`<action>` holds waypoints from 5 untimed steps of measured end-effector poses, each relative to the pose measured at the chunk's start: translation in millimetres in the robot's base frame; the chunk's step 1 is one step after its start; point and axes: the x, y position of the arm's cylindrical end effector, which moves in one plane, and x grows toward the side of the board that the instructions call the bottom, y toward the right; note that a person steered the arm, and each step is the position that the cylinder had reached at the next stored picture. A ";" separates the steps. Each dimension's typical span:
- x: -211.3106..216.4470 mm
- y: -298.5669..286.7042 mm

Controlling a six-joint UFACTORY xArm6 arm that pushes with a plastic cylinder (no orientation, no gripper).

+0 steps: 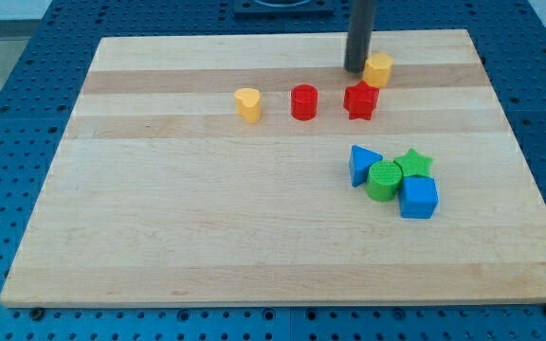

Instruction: Move the yellow hexagon to the top of the green star

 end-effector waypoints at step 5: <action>-27.6 68.3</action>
